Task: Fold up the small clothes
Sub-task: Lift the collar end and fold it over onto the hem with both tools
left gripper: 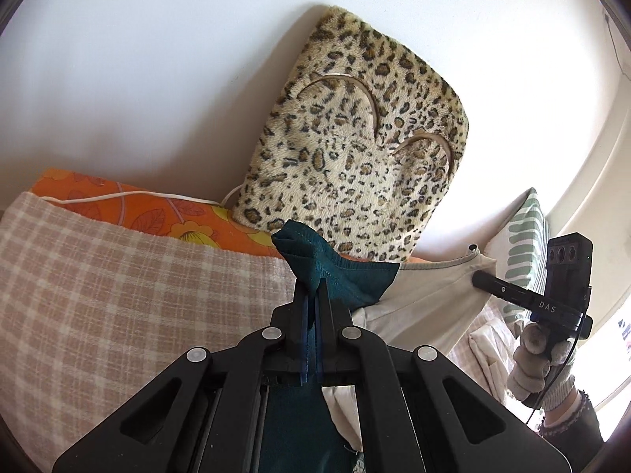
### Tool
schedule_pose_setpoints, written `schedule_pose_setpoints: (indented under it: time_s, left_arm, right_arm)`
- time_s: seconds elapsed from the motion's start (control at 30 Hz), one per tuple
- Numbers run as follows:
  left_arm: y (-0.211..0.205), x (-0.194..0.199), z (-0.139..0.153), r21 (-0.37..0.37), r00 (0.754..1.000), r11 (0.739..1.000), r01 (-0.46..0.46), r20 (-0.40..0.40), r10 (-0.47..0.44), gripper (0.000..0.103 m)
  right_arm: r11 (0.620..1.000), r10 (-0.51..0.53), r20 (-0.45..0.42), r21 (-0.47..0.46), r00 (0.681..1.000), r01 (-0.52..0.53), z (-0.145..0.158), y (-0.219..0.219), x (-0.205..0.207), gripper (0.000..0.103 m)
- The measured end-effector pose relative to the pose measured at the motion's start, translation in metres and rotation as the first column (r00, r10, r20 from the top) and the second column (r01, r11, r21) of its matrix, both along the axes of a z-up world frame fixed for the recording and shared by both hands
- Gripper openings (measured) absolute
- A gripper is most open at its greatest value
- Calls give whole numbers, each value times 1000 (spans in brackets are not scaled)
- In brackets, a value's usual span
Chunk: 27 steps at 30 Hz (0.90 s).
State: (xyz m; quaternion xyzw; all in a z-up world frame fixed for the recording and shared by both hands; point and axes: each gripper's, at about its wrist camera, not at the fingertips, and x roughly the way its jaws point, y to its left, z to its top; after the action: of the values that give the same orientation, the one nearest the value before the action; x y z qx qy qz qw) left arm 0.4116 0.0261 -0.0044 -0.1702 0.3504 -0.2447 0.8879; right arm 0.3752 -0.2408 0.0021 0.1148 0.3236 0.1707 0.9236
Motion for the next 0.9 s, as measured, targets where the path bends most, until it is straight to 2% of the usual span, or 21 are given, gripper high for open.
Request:
schedule_pose_setpoints:
  time_s: [0.23, 0.4, 0.57, 0.63, 0.73, 0.8, 0.9]
  left_arm:
    - [6, -66, 7, 24, 999, 999, 37, 18, -37, 1]
    - [15, -118, 1, 27, 998, 998, 60, 11, -60, 1]
    - [24, -169, -7, 46, 996, 995, 85, 11, -85, 1]
    - [25, -189, -18, 64, 995, 993, 103, 3, -103, 1]
    - [26, -211, -46, 74, 991, 989, 128, -54, -124, 1]
    - [24, -224, -64, 115, 988, 983, 140, -76, -132, 1]
    - [27, -237, -85, 127, 987, 982, 139, -94, -128, 1]
  right_arm:
    - [1000, 25, 31, -8, 999, -25, 17, 26, -72, 1]
    - [999, 37, 35, -8, 999, -37, 14, 34, -123, 1]
    - [997, 61, 39, -55, 997, -59, 8, 47, -180, 1]
    - [993, 80, 46, -88, 996, -76, 4, 52, -205, 1]
    - [988, 92, 35, -129, 995, -87, -13, 58, -233, 1]
    - [983, 92, 20, -163, 996, -88, -28, 61, -246, 1]
    - [972, 85, -5, -219, 996, -84, -49, 65, -259, 1]
